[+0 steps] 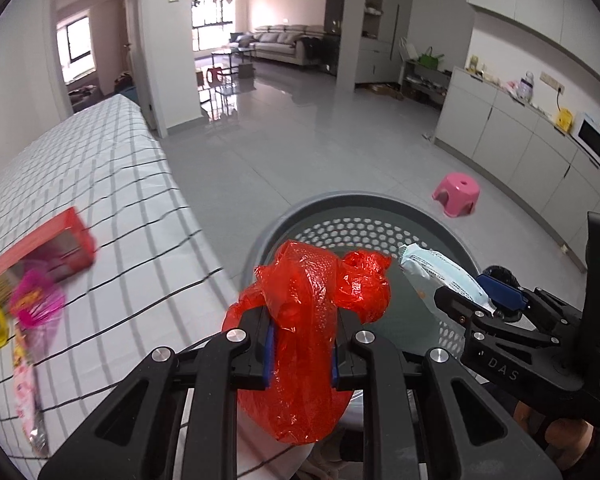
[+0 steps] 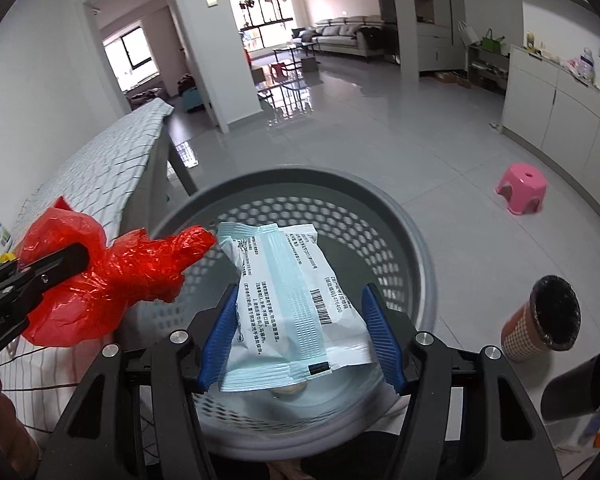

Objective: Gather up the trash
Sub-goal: 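Carry bag and packet over the grey basket and open both tools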

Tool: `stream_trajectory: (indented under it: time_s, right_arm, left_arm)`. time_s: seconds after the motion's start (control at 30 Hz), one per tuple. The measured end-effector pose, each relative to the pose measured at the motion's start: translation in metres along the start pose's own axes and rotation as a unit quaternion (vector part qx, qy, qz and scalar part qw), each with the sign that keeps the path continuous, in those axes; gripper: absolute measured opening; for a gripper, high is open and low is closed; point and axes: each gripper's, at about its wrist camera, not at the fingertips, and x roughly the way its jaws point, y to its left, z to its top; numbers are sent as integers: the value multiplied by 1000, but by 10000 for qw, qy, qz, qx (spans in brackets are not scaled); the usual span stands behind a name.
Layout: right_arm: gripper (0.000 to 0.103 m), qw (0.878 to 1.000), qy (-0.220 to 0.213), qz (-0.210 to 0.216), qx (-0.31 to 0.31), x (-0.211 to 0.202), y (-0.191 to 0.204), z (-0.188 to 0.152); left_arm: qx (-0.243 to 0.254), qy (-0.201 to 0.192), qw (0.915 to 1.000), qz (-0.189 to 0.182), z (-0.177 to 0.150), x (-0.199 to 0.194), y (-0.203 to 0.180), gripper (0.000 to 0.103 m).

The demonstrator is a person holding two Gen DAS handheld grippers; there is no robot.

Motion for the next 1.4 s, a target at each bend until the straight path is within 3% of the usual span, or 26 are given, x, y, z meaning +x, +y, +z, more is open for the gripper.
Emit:
stream_trajectory:
  time_s: [0.3,0.57,0.77,1.07,1.4]
  right_arm:
    - [60,9996,261,81,105,26,-16,2]
    - [60,9993,346,101,114,39,-19,7]
    - [60,9992,327,136,181,37,-23,6]
    - [67,9996,219,132,153,31,-23,7]
    - [67,9995,199,143,203,27,-27,5]
  left_arm:
    - [114,390,9992,-57,7,45,-16,19]
    - [127,545,9984,-30,8,59,-17,20]
    - [-2,598,9982,-61,11,62,-11,25]
    - [-17,551,9985,17,10,58,-12,48]
    - [-39,543,9985,56,8,53,-14,49]
